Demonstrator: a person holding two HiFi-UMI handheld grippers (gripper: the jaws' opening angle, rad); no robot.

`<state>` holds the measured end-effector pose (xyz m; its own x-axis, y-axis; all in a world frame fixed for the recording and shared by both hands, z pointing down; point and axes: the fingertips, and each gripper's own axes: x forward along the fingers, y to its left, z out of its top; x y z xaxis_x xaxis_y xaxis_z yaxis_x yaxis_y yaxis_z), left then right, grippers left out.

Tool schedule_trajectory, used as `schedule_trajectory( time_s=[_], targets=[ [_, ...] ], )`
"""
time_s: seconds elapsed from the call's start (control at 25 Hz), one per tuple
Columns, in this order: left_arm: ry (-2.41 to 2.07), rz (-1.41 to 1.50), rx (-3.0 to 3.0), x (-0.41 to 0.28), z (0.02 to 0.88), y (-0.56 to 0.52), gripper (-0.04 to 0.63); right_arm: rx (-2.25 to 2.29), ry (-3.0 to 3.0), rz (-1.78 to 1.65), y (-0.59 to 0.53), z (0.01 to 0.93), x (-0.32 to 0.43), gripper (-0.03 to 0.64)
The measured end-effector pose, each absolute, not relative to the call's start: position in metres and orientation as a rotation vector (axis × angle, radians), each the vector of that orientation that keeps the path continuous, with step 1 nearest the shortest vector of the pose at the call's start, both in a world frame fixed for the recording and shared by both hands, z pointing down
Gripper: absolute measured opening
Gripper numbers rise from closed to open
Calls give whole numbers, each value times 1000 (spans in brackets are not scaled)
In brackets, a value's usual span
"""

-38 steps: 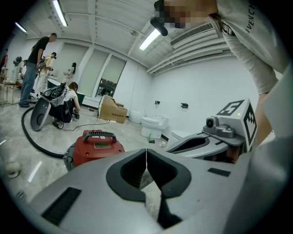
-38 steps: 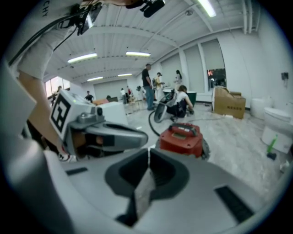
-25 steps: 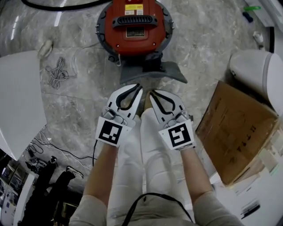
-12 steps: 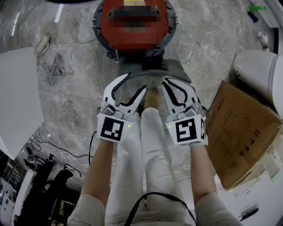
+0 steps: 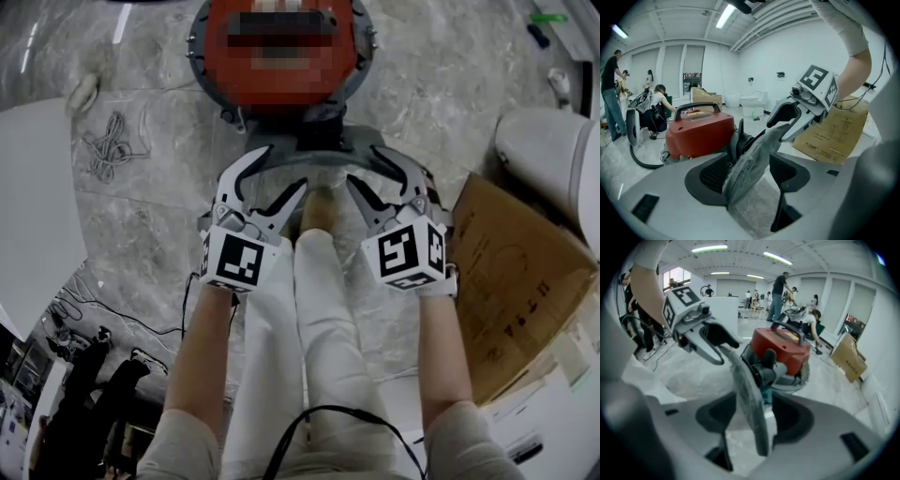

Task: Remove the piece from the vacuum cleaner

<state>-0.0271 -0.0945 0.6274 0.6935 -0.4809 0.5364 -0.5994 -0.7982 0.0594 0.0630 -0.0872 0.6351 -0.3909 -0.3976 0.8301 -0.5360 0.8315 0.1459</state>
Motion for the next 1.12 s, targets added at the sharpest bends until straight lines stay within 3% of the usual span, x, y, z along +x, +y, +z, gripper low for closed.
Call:
schedule_trajectory(
  time_s=[0.36, 0.96, 1.12],
  targets=[
    [-706, 1149, 2801, -19, 643, -96, 282, 531, -2019, 109, -97, 654, 52, 224],
    [-536, 1383, 2787, 0, 678, -91, 281, 411, -2030, 32, -98, 664, 50, 220],
    [-553, 1389, 2752, -1, 688, -91, 279, 405, -2031, 9, -96, 667, 49, 184]
  ],
)
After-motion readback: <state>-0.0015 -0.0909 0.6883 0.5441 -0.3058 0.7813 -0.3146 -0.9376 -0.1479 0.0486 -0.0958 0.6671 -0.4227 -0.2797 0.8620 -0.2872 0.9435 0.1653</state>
